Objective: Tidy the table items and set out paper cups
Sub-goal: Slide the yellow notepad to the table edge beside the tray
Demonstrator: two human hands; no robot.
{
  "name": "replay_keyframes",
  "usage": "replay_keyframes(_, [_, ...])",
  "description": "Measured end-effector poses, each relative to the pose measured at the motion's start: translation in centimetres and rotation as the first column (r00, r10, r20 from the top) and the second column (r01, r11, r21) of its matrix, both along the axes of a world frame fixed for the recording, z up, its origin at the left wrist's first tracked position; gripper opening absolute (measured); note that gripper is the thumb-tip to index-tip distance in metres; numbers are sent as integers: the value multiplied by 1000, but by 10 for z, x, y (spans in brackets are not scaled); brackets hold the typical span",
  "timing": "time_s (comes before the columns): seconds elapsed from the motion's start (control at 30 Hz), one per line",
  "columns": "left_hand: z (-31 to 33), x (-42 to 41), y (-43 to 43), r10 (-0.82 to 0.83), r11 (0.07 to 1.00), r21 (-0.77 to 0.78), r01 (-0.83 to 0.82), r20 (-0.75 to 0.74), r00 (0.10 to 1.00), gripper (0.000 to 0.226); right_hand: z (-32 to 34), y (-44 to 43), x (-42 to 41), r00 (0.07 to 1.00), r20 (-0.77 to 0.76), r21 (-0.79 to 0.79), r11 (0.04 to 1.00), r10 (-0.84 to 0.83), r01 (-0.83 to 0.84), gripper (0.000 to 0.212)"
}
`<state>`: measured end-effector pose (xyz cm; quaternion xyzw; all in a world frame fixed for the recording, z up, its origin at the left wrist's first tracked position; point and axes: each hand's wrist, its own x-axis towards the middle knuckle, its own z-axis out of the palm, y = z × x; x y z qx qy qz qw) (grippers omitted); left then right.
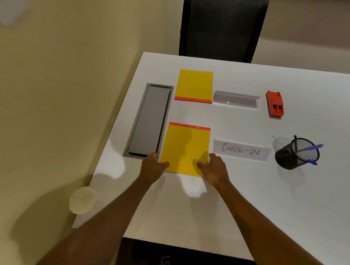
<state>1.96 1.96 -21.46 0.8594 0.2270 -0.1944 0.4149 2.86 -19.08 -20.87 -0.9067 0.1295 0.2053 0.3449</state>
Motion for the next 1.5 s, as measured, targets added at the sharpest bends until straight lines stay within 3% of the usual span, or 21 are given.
replay_keyframes(0.23, [-18,4,-11,52,994,86,-60,90,995,18,-18,11,12,970,-48,-16,971,-239,238,25])
replay_keyframes(0.43, [-25,20,-7,221,973,-63,-222,-22,975,25,-23,18,24,895,-155,63,899,-419,433,51])
replay_keyframes(0.57, [-27,32,1,334,927,-131,-351,-135,933,37,-28,10,35,852,-235,119,856,-467,503,52])
replay_keyframes(0.63, [-25,36,3,338,922,-134,-362,-176,925,30,-28,8,38,832,-272,145,834,-484,532,51])
replay_keyframes(0.7, [-22,39,6,319,933,-111,-343,-192,928,5,-30,7,41,811,-303,182,806,-500,564,49])
replay_keyframes(0.73, [-21,41,7,314,935,-108,-339,-197,929,12,-32,6,42,806,-310,191,797,-505,573,46])
replay_keyframes(0.83, [-16,45,9,278,949,-100,-300,-190,942,10,-32,5,40,834,-279,195,822,-477,535,17])
replay_keyframes(0.87, [-19,45,11,291,944,-105,-312,-176,940,20,-30,6,38,841,-257,225,817,-476,531,4])
replay_keyframes(0.93, [-17,45,15,316,939,-101,-328,-118,941,30,-28,9,34,846,-223,298,793,-484,532,10])
replay_keyframes(1.07, [-4,37,39,321,945,-62,-321,-7,947,19,-18,29,26,896,-199,453,773,-397,443,13])
replay_keyframes(1.27, [16,18,101,273,951,143,-274,29,962,12,-12,92,19,942,-209,559,758,-263,336,38])
replay_keyframes(1.37, [19,9,125,258,942,217,-258,27,966,34,-13,125,7,957,-208,597,749,-204,289,42])
replay_keyframes(1.43, [22,2,135,230,946,233,-228,18,973,18,-16,143,1,959,-213,593,755,-189,281,43])
replay_keyframes(1.47, [20,-2,139,203,949,243,-202,19,979,22,-18,152,-3,960,-216,586,763,-177,273,43])
replay_keyframes(1.5, [15,-4,142,169,952,260,-164,0,986,42,-21,159,-6,963,-217,580,772,-161,260,43])
